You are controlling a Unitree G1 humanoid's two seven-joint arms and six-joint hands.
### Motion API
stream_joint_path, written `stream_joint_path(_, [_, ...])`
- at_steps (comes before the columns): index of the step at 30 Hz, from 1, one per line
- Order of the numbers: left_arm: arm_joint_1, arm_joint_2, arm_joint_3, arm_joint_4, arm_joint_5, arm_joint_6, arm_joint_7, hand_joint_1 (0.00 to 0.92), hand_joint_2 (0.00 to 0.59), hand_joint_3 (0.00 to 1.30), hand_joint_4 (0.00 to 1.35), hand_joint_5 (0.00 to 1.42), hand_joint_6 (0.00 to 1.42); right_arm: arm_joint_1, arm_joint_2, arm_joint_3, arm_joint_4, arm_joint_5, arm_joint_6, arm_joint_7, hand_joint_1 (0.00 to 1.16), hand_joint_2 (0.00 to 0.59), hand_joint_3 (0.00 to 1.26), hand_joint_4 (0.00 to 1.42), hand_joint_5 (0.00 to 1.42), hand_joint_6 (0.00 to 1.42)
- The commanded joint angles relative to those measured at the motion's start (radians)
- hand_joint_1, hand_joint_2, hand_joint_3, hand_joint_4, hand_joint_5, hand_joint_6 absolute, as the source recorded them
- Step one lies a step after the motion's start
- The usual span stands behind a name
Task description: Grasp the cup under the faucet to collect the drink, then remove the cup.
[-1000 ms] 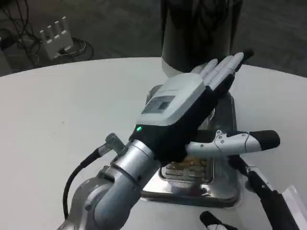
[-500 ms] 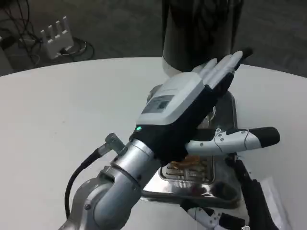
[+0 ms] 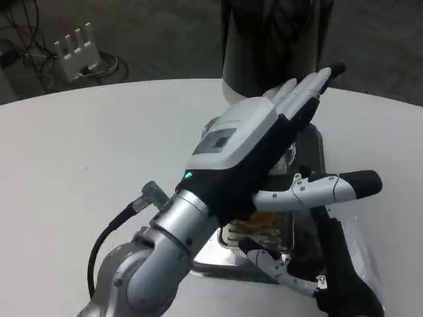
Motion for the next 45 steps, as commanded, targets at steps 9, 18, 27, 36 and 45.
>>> stream_joint_path(9, [-0.022, 0.003, -0.005, 0.071, 0.004, 0.03, -0.023, 0.0, 0.08, 0.0, 0.0, 0.0, 0.0, -0.127, 0.027, 0.008, 0.131, 0.047, 0.037, -0.027, 0.76, 0.186, 0.04, 0.08, 0.12, 0.2])
stream_joint_path(18, [-0.03, 0.013, 0.009, 0.077, -0.002, 0.031, -0.026, 0.0, 0.082, 0.0, 0.0, 0.0, 0.0, -0.209, 0.035, -0.013, 0.246, 0.096, 0.038, -0.052, 0.75, 0.186, 0.04, 0.08, 0.12, 0.2])
stream_joint_path(27, [-0.036, 0.021, 0.017, 0.086, -0.005, 0.028, -0.027, 0.0, 0.082, 0.0, 0.0, 0.0, 0.0, -0.297, 0.045, -0.023, 0.318, 0.11, 0.057, -0.078, 0.75, 0.186, 0.03, 0.07, 0.11, 0.18])
stream_joint_path(36, [-0.043, 0.026, 0.022, 0.092, -0.004, 0.03, -0.025, 0.0, 0.082, 0.0, 0.0, 0.0, 0.0, -0.322, 0.07, 0.002, 0.337, 0.106, 0.075, -0.103, 0.75, 0.193, 0.03, 0.07, 0.11, 0.18])
stream_joint_path(45, [-0.023, 0.034, 0.047, 0.065, -0.01, 0.037, -0.019, 0.0, 0.082, 0.0, 0.0, 0.0, 0.0, -0.328, 0.1, 0.011, 0.336, 0.08, 0.119, -0.188, 0.75, 0.192, 0.06, 0.17, 0.23, 0.25])
